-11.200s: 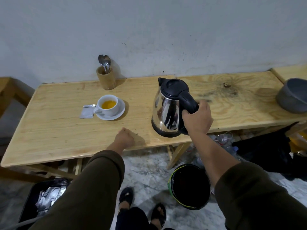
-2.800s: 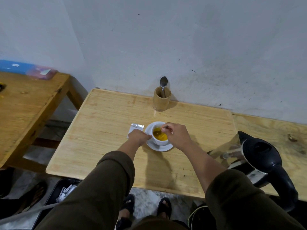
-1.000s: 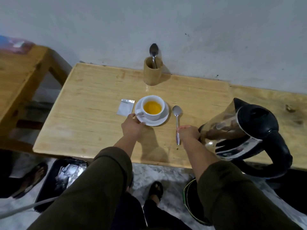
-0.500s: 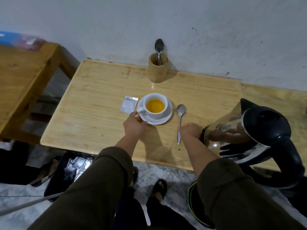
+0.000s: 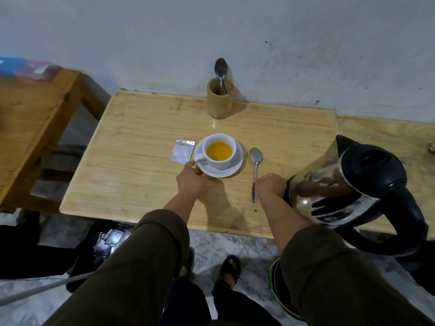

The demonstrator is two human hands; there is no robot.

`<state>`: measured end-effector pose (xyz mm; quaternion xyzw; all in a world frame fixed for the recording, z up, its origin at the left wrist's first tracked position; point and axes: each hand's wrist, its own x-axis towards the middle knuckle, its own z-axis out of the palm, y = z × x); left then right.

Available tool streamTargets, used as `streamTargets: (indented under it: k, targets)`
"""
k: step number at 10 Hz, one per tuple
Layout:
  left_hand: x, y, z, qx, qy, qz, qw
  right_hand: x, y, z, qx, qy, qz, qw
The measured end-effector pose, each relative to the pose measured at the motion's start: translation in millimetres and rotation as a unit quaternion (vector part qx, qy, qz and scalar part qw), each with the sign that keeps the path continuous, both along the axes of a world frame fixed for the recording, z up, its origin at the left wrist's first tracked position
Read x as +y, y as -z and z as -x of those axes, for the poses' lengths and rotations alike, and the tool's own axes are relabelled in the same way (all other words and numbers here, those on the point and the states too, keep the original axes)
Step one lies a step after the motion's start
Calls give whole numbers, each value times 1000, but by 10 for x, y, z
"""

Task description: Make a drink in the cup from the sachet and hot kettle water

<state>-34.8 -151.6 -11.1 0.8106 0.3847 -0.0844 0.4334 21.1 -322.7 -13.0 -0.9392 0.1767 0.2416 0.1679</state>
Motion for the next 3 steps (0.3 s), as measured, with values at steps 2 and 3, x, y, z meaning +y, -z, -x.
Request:
streamTargets:
  k: [2, 3]
  targets:
    - [89, -81, 91, -8, 12, 55, 998, 68, -162, 217, -121, 92, -132, 980]
    - [133, -81, 379, 4, 30, 55, 998, 106, -259, 586, -176, 86, -183, 963]
